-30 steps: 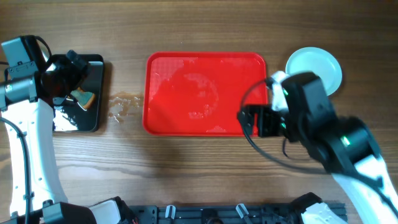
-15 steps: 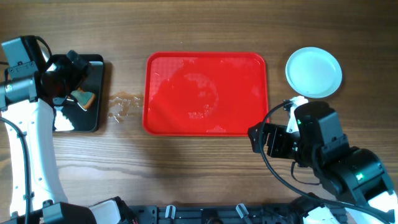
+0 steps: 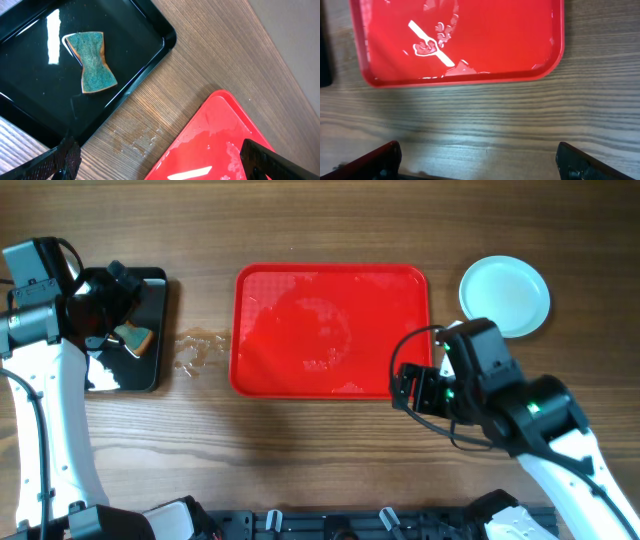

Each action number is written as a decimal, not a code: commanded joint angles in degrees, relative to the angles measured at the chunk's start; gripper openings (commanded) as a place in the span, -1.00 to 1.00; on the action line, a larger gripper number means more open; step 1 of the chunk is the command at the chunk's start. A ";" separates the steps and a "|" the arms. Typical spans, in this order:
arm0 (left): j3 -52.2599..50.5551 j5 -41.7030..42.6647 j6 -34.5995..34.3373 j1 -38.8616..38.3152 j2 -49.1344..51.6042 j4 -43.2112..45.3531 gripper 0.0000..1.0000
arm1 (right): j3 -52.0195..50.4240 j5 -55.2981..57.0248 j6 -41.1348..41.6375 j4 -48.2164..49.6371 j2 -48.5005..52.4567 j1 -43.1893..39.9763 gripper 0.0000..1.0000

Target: Clean dirty plates on tray and stack at the side

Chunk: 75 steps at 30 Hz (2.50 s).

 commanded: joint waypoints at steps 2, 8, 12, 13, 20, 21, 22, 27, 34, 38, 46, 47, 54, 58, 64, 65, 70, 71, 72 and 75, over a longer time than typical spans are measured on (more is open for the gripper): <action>0.11 0.85 0.09 0.22 -0.26 0.07 1.00 | -1.18 1.68 -1.49 5.22 3.15 -0.09 1.00; 0.11 0.85 0.09 0.22 -0.26 0.07 1.00 | -3.82 1.92 -2.16 11.39 0.13 -0.09 0.99; 0.11 0.85 0.09 0.22 -0.26 0.07 1.00 | -9.99 1.92 -5.92 18.91 -6.69 -0.09 1.00; 0.11 0.85 0.09 0.22 -0.26 0.07 1.00 | -12.11 1.92 -6.88 20.85 -8.85 -0.13 1.00; 0.11 0.85 0.09 0.22 -0.26 0.07 1.00 | -30.49 1.90 -9.25 35.17 -28.68 -1.77 0.99; 0.11 0.85 0.09 0.22 -0.26 0.07 1.00 | -32.72 1.84 -9.18 37.20 -31.12 -2.36 0.99; 0.11 0.85 0.09 0.22 -0.26 0.04 1.00 | -35.10 1.62 -9.20 39.63 -33.73 -3.04 0.99; 0.11 0.85 0.09 0.22 -0.26 0.07 1.00 | -45.62 2.16 -9.35 51.87 -44.39 -4.61 1.00; 0.11 0.85 0.09 0.22 -0.26 0.07 1.00 | -56.81 4.24 -9.38 62.97 -55.06 -6.86 0.99; 0.11 0.85 0.09 0.22 -0.26 0.07 1.00 | -60.48 4.26 -9.42 64.39 -59.60 -9.92 0.99; 0.11 0.85 0.09 0.22 -0.26 -0.02 1.00 | -60.46 4.24 -12.11 64.52 -61.83 -16.26 0.99; 0.11 0.85 0.09 0.22 -0.26 -0.04 1.00 | -60.46 4.24 -12.68 64.50 -61.83 -17.00 0.99; 0.11 0.85 0.09 0.22 -0.26 -0.02 1.00 | -60.46 3.80 -13.92 64.48 -61.83 -25.92 0.99; 0.11 0.85 0.09 0.22 -0.26 -0.04 1.00 | -60.46 3.43 -17.99 64.37 -61.83 -30.45 0.99; 0.11 0.85 0.09 0.22 -0.26 -0.04 1.00 | -60.46 3.41 -32.89 64.30 -61.83 -32.46 0.99; 0.11 0.85 0.09 0.22 -0.26 -0.02 1.00 | -60.46 3.43 -34.23 64.30 -61.83 -32.46 0.99; 0.11 0.85 0.09 0.22 -0.26 -0.02 1.00 | -60.46 3.61 -36.41 64.26 -61.83 -32.46 0.99; 0.11 0.85 0.09 0.22 -0.26 -0.02 1.00 | -60.46 3.61 -36.41 64.26 -61.86 -32.46 0.99; 0.11 0.85 0.09 0.22 -0.26 -0.02 1.00 | -60.46 3.61 -36.39 64.26 -61.83 -32.46 0.99; 0.11 0.85 0.09 0.22 -0.26 -0.02 1.00 | -60.46 3.54 -36.11 64.26 -61.86 -32.46 0.99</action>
